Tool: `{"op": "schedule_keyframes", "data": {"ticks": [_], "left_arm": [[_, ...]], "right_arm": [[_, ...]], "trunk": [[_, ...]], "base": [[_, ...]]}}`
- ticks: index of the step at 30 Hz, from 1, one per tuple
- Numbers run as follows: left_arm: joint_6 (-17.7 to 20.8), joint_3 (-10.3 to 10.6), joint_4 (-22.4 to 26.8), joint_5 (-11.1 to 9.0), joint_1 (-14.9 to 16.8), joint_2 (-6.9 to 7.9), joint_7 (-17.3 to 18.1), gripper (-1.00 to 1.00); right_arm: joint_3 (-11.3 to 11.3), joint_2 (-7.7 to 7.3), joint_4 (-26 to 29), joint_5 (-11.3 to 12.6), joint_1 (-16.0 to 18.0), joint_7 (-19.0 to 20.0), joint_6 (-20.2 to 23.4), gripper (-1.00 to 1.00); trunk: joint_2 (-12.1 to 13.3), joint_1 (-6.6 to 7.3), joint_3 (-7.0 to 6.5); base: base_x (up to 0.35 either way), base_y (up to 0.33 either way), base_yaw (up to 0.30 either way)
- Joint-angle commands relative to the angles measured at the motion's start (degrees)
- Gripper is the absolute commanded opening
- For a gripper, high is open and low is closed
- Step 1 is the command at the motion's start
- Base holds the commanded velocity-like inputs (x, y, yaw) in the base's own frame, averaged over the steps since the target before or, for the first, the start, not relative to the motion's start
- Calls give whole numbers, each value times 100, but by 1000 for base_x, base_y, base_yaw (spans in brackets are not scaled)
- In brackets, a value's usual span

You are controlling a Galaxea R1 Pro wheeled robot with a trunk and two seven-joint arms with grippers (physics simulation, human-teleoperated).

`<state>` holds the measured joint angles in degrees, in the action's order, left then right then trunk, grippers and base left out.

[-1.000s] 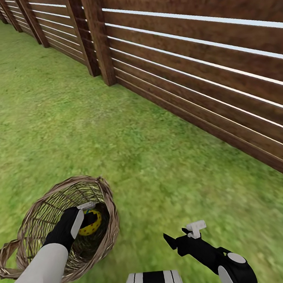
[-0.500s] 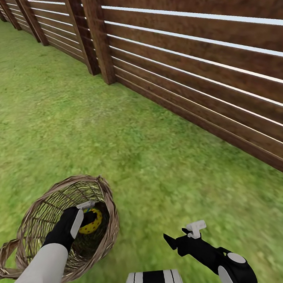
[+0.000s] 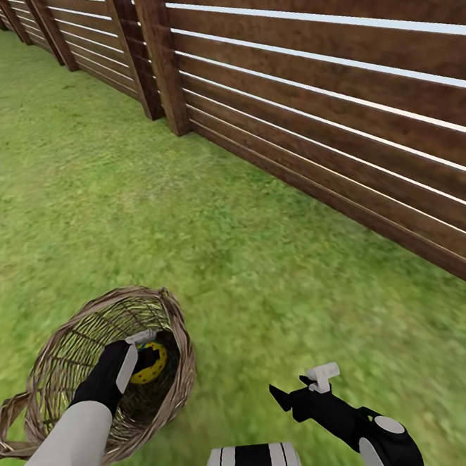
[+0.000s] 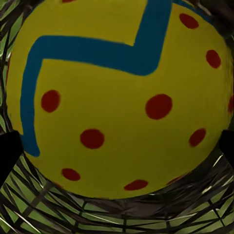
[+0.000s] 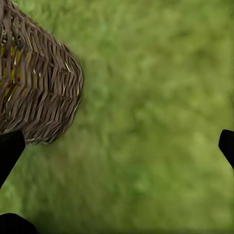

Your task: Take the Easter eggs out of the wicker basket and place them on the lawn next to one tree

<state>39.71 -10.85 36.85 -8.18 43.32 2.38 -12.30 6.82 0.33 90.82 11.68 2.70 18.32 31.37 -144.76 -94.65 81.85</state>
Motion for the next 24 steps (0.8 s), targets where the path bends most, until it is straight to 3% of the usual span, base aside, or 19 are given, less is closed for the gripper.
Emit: {"op": "schedule_keyframes", "data": {"ticks": [1,24], "left_arm": [[20,-3,9,-61,1,0,-42,100],[-15,-14,106,-70,-8,0,-18,100]], "right_arm": [[-5,2,5,27,2,5,36,100],[-5,2,5,27,2,5,28,100]], "trunk": [[-1,1,4],[-4,-4,48]], "base": [[0,0,0],[0,0,0]]}}
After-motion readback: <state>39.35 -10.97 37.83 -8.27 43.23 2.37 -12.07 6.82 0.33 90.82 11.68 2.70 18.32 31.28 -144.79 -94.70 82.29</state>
